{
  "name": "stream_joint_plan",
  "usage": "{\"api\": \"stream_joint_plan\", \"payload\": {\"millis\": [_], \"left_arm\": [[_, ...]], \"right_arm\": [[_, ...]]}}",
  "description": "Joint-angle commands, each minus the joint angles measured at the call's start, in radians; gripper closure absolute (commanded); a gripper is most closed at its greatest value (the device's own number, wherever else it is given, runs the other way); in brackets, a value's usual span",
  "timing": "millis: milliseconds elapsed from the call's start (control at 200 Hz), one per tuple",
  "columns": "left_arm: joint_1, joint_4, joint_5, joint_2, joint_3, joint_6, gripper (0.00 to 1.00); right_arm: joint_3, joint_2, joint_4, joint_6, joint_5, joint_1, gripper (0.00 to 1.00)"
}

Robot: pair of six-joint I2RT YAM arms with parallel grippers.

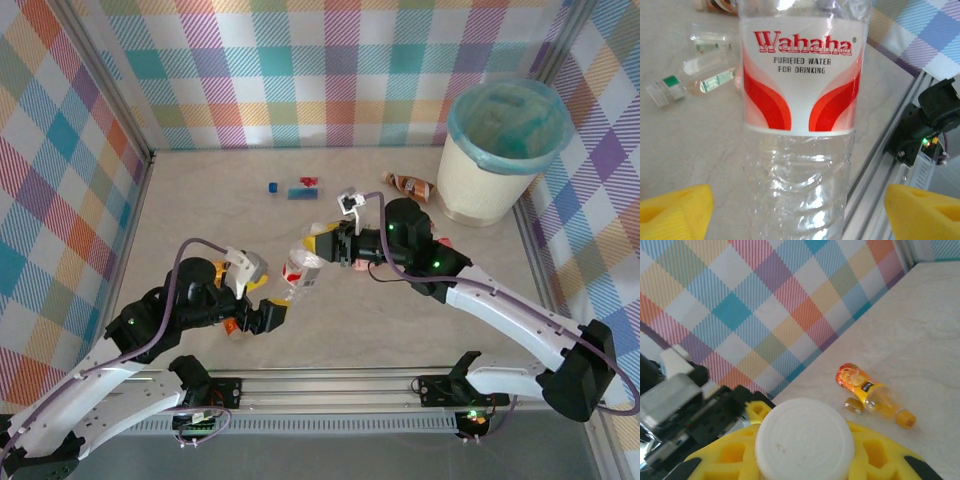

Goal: Put the plastic bottles in the bin

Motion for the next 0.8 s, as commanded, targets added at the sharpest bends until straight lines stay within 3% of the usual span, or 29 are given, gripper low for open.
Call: {"api": "stream_joint_plan", "payload": {"millis": [0, 165, 325, 555, 675, 795], "left_arm": [[-0.010, 0.034, -0.039, -0.022, 0.016, -0.005, 0.06], [-0.010, 0.069, -0.042, 0.004, 0.028, -0.011, 0.03], [-0.010, 0.101, -0.052, 0.118, 0.105, -0.008, 0.03], [-0.020, 0.187, -0.051, 0.378, 0.351, -0.096, 0.04], [-0.032, 0.276, -0.060, 0.525, 0.469, -0.150, 0.04], [-0.063, 0.339, -0.046, 0.697, 0.635, -0.184, 0.05]], "right_arm": [[0.032, -0.050, -0.074, -0.076, 0.081, -0.005, 0.87], [0.142, -0.090, -0.256, -0.209, 0.173, -0.026, 0.86], [0.307, -0.139, -0.426, -0.417, 0.348, -0.079, 0.88], [0.529, -0.160, -0.385, -0.755, 0.608, -0.197, 0.92], [0.629, -0.085, -0.327, -0.909, 0.717, -0.271, 0.94], [0.754, 0.035, -0.348, -0.967, 0.766, -0.396, 0.94]]}}
